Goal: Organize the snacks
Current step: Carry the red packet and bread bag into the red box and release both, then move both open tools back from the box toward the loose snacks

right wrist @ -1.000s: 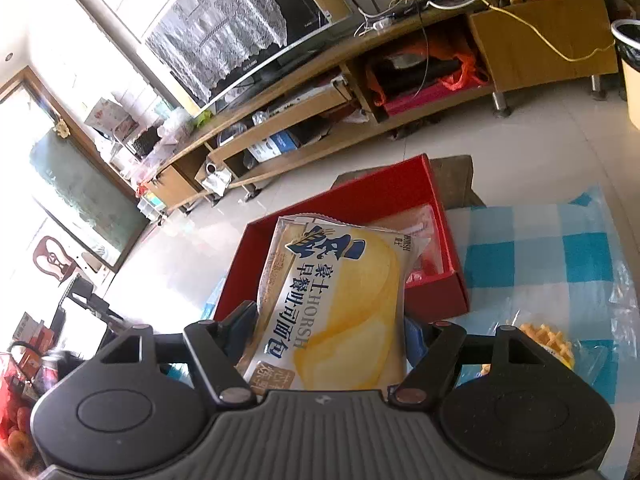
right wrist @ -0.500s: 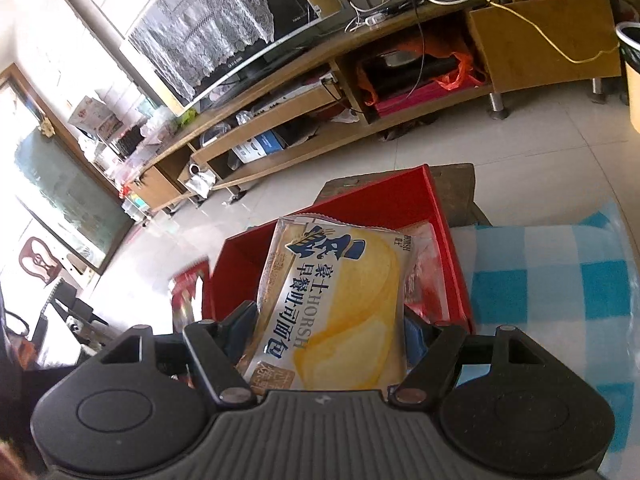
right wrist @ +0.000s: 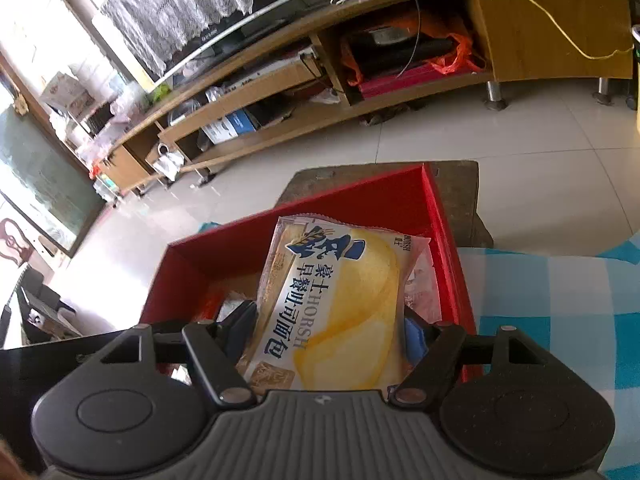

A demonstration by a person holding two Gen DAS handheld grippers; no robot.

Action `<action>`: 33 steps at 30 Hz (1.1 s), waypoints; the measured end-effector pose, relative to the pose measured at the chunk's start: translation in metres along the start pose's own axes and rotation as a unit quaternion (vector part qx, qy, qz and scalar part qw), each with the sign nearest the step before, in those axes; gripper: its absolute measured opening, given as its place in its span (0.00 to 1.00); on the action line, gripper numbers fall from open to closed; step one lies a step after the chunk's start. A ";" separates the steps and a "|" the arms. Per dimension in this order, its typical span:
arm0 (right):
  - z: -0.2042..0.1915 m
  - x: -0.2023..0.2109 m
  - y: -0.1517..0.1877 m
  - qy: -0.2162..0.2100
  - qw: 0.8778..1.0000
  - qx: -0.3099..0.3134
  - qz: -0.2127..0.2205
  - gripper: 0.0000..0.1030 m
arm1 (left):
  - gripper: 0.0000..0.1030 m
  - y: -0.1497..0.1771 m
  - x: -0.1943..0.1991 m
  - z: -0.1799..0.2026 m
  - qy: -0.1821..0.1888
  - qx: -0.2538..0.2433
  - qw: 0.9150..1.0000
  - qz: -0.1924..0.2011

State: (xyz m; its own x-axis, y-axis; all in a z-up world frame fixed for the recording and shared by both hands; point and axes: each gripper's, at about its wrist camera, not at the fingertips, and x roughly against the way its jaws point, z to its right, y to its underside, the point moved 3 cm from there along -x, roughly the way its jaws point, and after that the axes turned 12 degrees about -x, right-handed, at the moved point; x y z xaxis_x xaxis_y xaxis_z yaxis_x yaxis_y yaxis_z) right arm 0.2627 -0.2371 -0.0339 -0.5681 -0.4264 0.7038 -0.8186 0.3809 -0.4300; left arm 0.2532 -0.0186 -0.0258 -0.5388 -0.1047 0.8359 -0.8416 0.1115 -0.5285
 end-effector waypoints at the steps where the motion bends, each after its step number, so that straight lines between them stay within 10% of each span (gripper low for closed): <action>1: -0.001 0.000 0.001 -0.002 1.000 0.002 0.001 0.71 | 0.69 0.000 0.000 0.000 -0.001 -0.001 1.000 0.000; 19: -0.018 0.040 0.019 -0.010 0.999 0.040 0.026 0.71 | 0.84 0.020 0.040 0.006 0.001 -0.019 0.999 0.026; 33: -0.002 0.088 0.083 -0.006 0.999 0.032 0.004 0.72 | 0.87 0.095 0.077 -0.006 0.041 -0.039 0.998 -0.005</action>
State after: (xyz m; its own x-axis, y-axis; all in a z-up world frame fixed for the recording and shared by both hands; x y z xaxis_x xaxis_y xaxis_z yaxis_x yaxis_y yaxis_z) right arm 0.1447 -0.2419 -0.0065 -0.5753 -0.4342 0.6932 -0.8176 0.3316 -0.4708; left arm 0.1318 -0.0105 -0.0110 -0.5226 -0.0243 0.8522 -0.8397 0.1880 -0.5095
